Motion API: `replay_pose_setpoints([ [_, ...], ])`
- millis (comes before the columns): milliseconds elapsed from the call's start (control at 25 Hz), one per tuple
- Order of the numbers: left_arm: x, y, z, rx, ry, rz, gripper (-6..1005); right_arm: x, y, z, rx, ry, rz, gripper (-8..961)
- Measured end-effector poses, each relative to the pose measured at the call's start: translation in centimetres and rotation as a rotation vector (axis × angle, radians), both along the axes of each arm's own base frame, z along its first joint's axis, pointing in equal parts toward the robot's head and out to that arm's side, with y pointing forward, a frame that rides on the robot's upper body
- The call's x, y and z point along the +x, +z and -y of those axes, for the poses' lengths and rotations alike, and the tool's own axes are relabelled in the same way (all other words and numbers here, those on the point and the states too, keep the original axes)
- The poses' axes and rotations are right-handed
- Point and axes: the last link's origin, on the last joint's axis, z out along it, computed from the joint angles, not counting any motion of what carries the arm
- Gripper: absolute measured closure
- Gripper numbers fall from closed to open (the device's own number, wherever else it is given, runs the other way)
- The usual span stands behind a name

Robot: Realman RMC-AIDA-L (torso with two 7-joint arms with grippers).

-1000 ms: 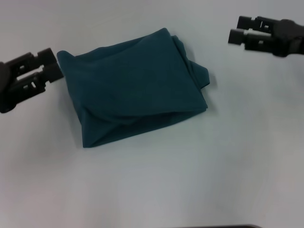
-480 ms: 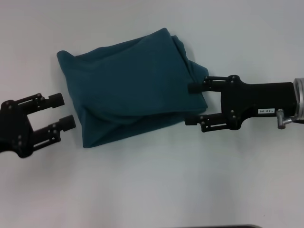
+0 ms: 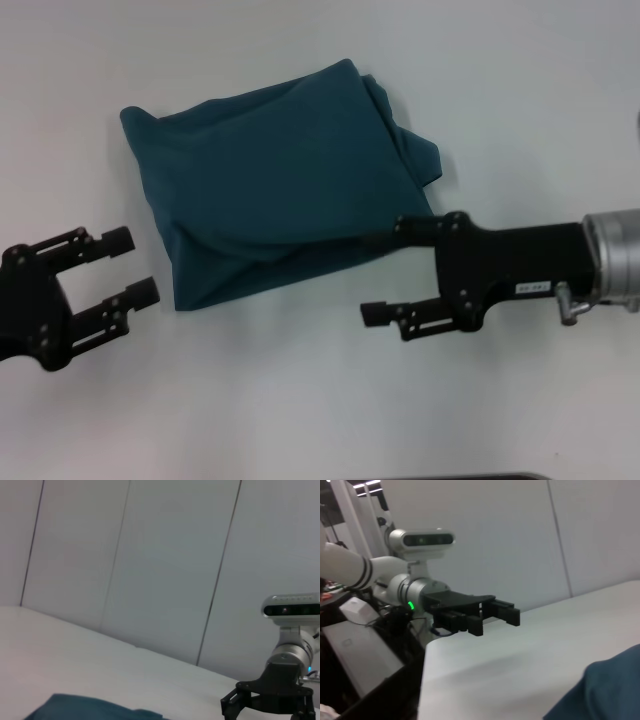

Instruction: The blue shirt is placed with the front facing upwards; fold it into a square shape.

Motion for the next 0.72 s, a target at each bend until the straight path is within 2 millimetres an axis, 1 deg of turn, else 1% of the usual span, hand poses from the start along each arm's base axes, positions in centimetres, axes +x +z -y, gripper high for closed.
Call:
replay_pose_setpoints([
  [160, -0.5, 0.3, 0.4, -0.067, 0.021, -0.022, 384, 0.1, -1.1, 0.3, -0.031, -0.023, 0.012, 82],
  [280, -0.7, 0.4, 0.3, -0.106, 0.037, -0.046, 383, 0.1, -1.3, 0.1, -0.047, -0.052, 0.026, 82],
  [520, 0.2, 1.3, -1.5, -0.224, 0.052, -0.134, 383, -0.3, -0.5, -1.1, -0.081, -0.085, 0.077, 83],
  [720, 1.0, 0.8, -2.2, -0.259, 0.020, -0.164, 386, -0.7, -0.4, -2.0, -0.057, -0.087, 0.093, 83],
])
